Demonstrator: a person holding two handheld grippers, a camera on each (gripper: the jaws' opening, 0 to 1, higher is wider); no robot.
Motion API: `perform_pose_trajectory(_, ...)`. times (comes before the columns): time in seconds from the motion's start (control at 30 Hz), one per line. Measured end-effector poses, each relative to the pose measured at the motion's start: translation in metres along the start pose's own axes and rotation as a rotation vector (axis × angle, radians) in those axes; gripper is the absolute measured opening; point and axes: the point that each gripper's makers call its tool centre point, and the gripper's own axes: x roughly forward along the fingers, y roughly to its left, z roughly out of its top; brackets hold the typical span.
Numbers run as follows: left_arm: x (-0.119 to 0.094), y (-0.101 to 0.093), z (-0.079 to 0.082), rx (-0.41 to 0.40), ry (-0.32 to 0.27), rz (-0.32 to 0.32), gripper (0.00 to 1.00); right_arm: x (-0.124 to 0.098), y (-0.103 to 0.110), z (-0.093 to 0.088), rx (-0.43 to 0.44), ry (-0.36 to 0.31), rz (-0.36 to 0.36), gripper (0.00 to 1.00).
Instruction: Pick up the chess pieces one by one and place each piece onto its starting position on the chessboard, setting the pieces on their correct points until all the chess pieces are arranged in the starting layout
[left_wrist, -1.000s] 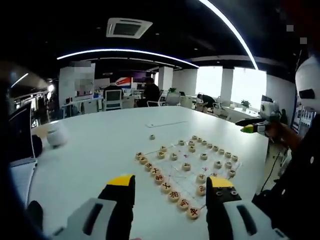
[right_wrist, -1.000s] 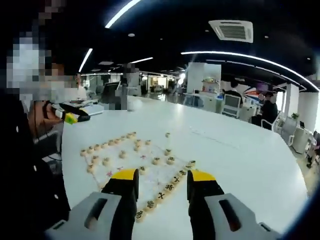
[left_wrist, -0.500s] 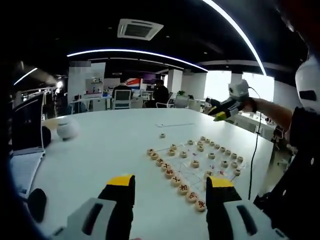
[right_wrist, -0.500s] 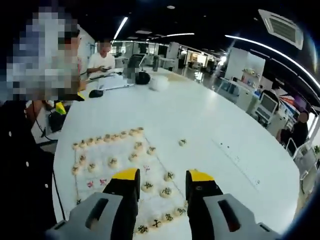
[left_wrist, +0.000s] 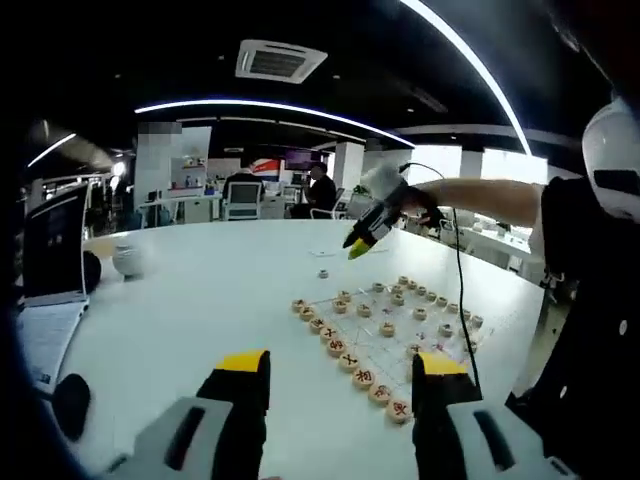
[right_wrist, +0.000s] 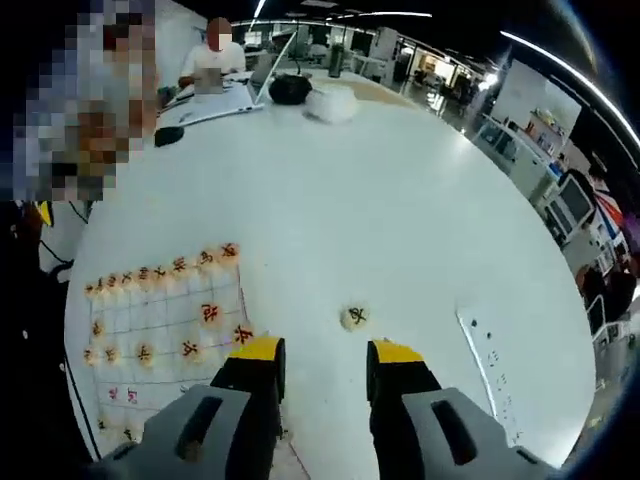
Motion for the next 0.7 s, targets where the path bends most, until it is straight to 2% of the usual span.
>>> perform_pose_trajectory(0.1, -0.004, 0.0, -0.001, -0.001, 0.001, 0.008, 0.58, 0.022, -0.003, 0.001, 0.007, 0.041, 0.011, 0.33)
perform_pose_trajectory(0.3, -0.008, 0.005, -0.006, -0.016, 0.008, 0.024, 0.58, 0.046, -0.006, -0.003, 0.062, 0.086, 0.025, 0.31)
perform_pose_trajectory(0.37, -0.009, 0.005, -0.007, -0.017, 0.009, 0.027, 0.58, 0.049, -0.002, -0.005, 0.093, 0.094, 0.032, 0.31)
perform_pose_trajectory(0.47, -0.009, 0.005, -0.007, -0.018, 0.009, 0.025, 0.58, 0.052, -0.007, -0.004, 0.127, 0.085, 0.037, 0.29)
perform_pose_trajectory(0.7, -0.006, 0.003, -0.008, -0.02, 0.015, 0.02, 0.58, 0.058, -0.015, -0.011, 0.142, 0.095, 0.021, 0.23)
